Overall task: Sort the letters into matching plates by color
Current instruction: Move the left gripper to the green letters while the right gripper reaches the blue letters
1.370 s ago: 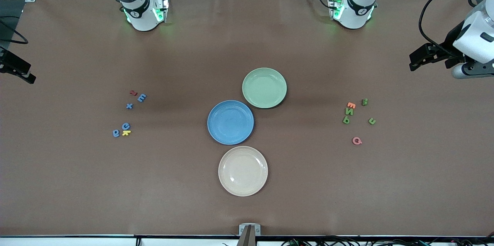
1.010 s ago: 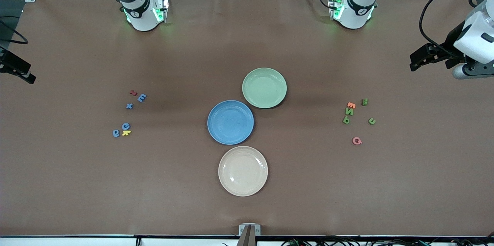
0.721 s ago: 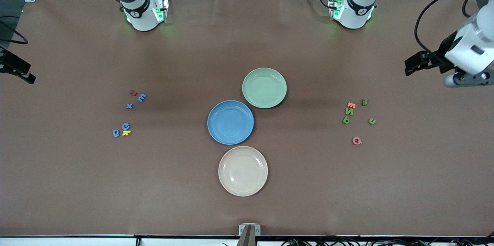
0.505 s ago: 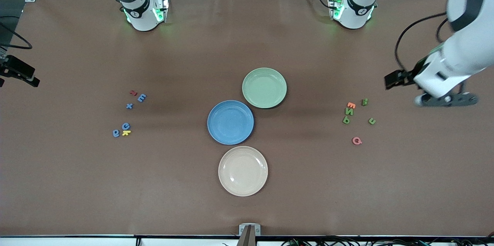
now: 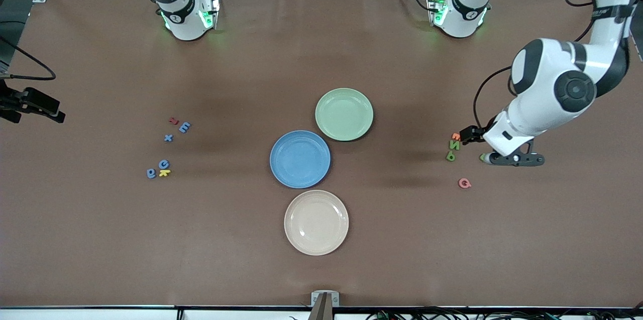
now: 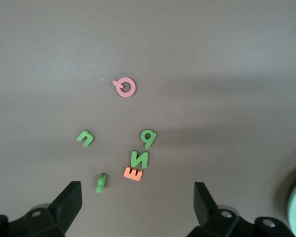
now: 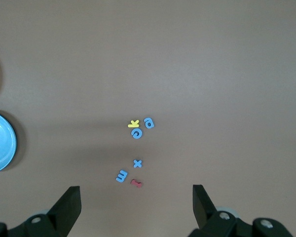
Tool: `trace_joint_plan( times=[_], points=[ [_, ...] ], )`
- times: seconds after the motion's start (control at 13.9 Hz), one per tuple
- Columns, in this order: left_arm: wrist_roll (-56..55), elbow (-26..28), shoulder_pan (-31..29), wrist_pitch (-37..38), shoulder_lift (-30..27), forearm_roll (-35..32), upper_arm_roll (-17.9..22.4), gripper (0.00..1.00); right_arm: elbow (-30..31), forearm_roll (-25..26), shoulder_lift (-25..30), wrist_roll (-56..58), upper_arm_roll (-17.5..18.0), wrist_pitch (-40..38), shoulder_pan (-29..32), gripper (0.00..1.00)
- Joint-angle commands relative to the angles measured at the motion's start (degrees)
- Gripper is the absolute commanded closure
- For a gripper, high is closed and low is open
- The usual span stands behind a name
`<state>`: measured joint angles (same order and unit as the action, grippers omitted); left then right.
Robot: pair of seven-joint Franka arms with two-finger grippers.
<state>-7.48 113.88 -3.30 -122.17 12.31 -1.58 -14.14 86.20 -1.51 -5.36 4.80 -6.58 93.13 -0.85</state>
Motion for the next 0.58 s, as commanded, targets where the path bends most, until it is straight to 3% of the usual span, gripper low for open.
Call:
trace_joint_plan(
  times=[0.0,0.22,0.36,0.5],
  points=[
    [2.1,4.1,-0.3,-5.9,1.1,0.1,-0.3,0.01,0.1,-0.1,-1.3,0.4,0.5,-1.5,-0.2,0.00],
    [2.2,5.2,0.2,-12.5,6.9,-1.8,-0.3,0.09,4.0,-0.1,-2.0,0.5,0.5,-1.6,-1.0,0.01],
    [2.1,4.7,0.2,-13.6,10.0,-5.8,-0.3,0.20,7.0,-0.1,-2.7,0.5,0.5,-0.8,-1.3,0.02],
    [2.1,4.5,0.2,-14.8,12.0,-6.1,-0.3,0.26,13.6,0.0,-2.6,0.5,0.5,5.3,-1.1,0.01]
  ],
)
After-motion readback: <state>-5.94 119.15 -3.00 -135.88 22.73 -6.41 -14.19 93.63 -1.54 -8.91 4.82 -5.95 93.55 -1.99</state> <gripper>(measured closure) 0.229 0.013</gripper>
